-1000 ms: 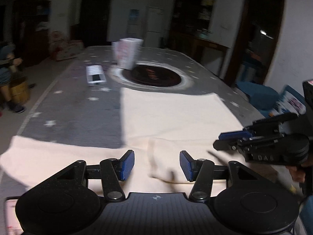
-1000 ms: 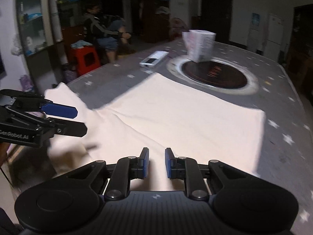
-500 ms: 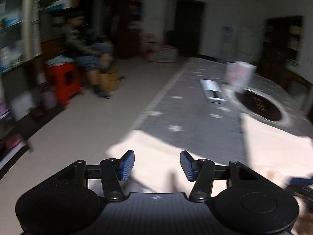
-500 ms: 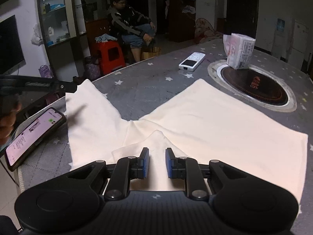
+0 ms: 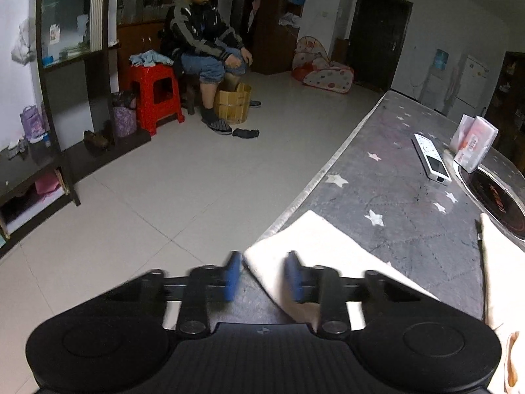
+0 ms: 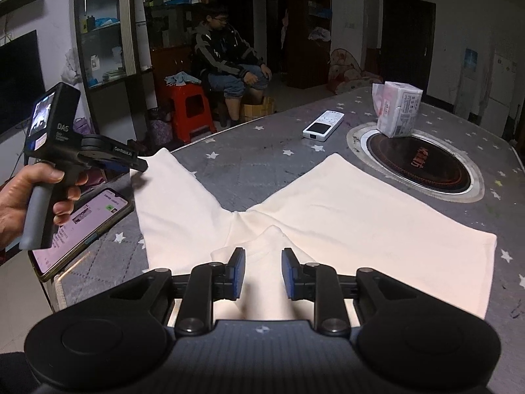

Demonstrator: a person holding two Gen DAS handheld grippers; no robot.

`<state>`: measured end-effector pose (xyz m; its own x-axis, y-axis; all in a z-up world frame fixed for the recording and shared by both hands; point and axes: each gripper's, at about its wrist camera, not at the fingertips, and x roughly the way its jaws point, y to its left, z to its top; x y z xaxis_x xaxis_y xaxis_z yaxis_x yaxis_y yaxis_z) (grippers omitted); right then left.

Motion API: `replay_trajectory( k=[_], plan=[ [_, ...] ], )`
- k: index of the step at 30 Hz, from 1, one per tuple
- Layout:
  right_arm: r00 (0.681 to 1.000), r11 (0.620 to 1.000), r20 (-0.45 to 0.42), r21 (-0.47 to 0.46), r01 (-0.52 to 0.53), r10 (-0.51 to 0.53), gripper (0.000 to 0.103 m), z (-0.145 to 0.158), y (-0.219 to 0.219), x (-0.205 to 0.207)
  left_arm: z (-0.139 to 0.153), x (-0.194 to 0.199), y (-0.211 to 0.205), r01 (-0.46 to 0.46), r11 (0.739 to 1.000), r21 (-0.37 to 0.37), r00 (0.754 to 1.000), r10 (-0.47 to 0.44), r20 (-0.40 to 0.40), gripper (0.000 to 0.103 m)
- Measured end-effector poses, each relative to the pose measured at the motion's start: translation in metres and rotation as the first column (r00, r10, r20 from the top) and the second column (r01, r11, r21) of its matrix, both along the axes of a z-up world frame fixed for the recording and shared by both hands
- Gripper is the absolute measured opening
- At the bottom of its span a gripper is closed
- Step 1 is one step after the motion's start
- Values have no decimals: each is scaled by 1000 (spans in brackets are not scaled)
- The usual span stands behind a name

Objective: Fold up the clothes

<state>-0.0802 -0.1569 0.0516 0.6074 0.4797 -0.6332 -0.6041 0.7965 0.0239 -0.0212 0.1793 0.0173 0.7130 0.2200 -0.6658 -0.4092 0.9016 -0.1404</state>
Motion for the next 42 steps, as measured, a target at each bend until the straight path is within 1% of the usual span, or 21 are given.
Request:
replay_trajectory(
  k=[1, 3, 6, 9, 12, 14, 15, 17, 19, 21, 24, 30, 32, 33, 34, 35, 38, 40, 42],
  plan=[
    [1000, 1000, 0, 1, 7, -7, 24, 0, -2, -1, 1, 0, 0, -2, 1000, -5, 1000, 2, 8, 11],
    [1000, 1000, 1, 3, 21, -21, 24, 0, -7, -4, 4, -1, -1, -7, 1000, -15, 1000, 7, 24, 8],
    [999, 999, 3, 9, 44, -44, 24, 1, -15, -7, 22, -8, -16, 50, 998, -41, 996, -46, 81, 6],
    [998, 997, 8, 17, 69, -69, 24, 4, -24, -11, 40, -15, -31, 110, 992, -63, 985, -100, 140, 6],
    [995, 995, 6, 30, 100, -100, 24, 5, -35, -13, 59, -22, -47, 171, 982, -81, 968, -152, 200, 6],
    [992, 992, 4, 38, 123, -123, 24, 5, -43, -14, 72, -27, -64, 240, 966, -91, 947, -213, 240, 6],
    [991, 990, 4, 43, 135, -136, 24, 5, -48, -15, 79, -29, -75, 283, 955, -93, 933, -251, 258, 6],
    [987, 986, 3, 55, 159, -160, 24, 6, -57, -18, 91, -35, -98, 366, 926, -92, 899, -327, 290, 6],
    [983, 981, 4, 67, 185, -185, 24, 6, -68, -21, 99, -40, -124, 444, 891, -92, 863, -397, 314, 6],
    [977, 974, 1, 79, 213, -213, 24, 7, -79, -24, 105, -45, -151, 518, 850, -98, 822, -463, 333, 6],
    [967, 963, -6, 93, 253, -254, 24, 6, -96, -27, 105, -51, -185, 622, 774, -115, 756, -555, 347, 6],
    [942, 937, -29, 102, 335, -334, 24, 2, -126, -33, 83, -55, -241, 768, 625, -137, 629, -698, 341, 6],
    [933, 928, -43, 98, 361, -358, 24, -1, -134, -33, 70, -53, -253, 795, 586, -157, 603, -734, 313, 6],
    [929, 924, -50, 97, 371, -368, 24, -3, -137, -34, 64, -51, -260, 812, 558, -174, 583, -755, 301, 8],
    [924, 919, -57, 98, 381, -377, 24, -5, -140, -34, 58, -51, -265, 820, 540, -187, 572, -770, 283, 11],
    [920, 914, -65, 101, 392, -387, 24, -7, -143, -33, 52, -51, -270, 827, 525, -201, 561, -784, 264, 13],
    [906, 900, -87, 108, 422, -415, 24, -11, -152, -33, 44, -58, -277, 855, 491, -167, 518, -824, 230, 15],
    [901, 895, -89, 112, 432, -424, 24, -11, -154, -32, 42, -63, -273, 869, 474, -144, 495, -840, 221, 22],
    [901, 894, -92, 115, 433, -425, 24, -11, -154, -31, 43, -68, -261, 867, 485, -110, 498, -841, 212, 27]
  ],
)
